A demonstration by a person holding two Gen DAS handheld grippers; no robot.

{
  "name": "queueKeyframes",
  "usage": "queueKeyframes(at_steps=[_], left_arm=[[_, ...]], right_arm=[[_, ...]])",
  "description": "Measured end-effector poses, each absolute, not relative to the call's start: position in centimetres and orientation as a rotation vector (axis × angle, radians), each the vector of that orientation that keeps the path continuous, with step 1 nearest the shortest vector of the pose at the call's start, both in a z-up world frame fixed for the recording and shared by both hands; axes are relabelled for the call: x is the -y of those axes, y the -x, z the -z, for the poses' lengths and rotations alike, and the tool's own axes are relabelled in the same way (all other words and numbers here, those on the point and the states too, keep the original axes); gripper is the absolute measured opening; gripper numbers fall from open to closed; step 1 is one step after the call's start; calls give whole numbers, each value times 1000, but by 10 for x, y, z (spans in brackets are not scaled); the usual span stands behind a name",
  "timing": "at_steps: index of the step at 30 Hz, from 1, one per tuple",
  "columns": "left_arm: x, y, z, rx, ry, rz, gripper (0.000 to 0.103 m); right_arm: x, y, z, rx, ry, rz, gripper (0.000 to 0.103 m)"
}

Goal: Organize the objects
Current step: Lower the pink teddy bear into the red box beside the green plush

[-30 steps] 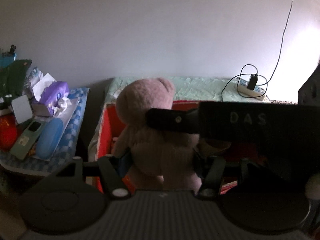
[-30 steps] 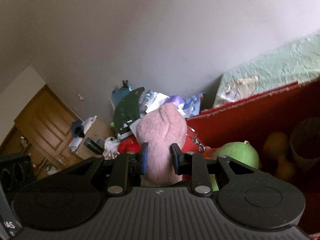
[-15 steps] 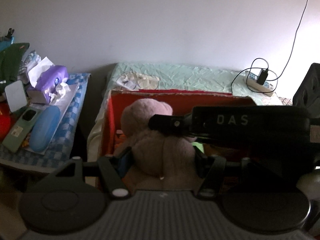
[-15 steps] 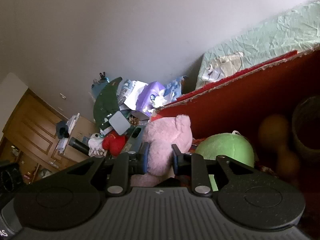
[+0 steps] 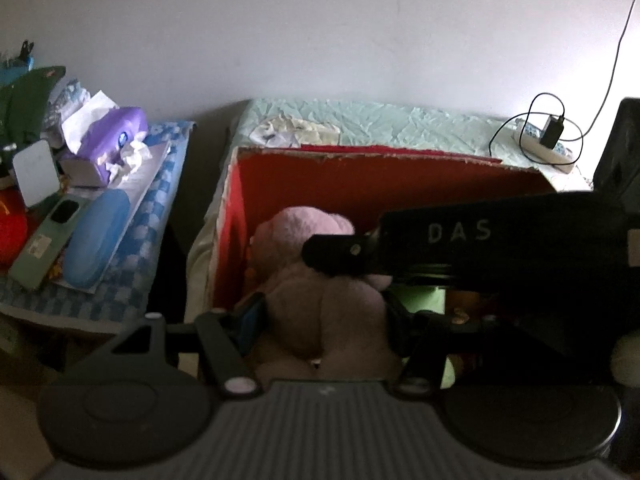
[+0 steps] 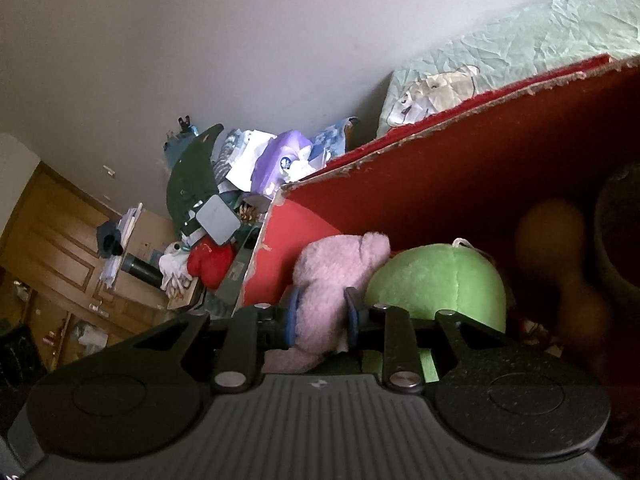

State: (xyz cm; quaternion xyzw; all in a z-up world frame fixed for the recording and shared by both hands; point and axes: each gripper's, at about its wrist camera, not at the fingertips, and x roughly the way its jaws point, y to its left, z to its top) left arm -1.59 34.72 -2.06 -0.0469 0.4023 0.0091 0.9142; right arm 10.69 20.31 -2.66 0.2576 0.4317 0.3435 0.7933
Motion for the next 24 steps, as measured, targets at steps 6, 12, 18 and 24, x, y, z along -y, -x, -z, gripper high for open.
queueKeyframes(at_steps=[6, 12, 18, 24], left_arm=[[-342, 15, 24, -835, 43, -39, 59], [-339, 11, 25, -859, 31, -56, 60], [-338, 10, 25, -878, 36, -75, 63], [-336, 9, 25, -888, 36, -92, 70]], right_arm=[[-188, -103, 16, -882, -590, -737, 29], [-179, -99, 11, -851, -564, -696, 24], [-184, -100, 21, -879, -525, -656, 19], [-189, -97, 21, -868, -473, -662, 19]])
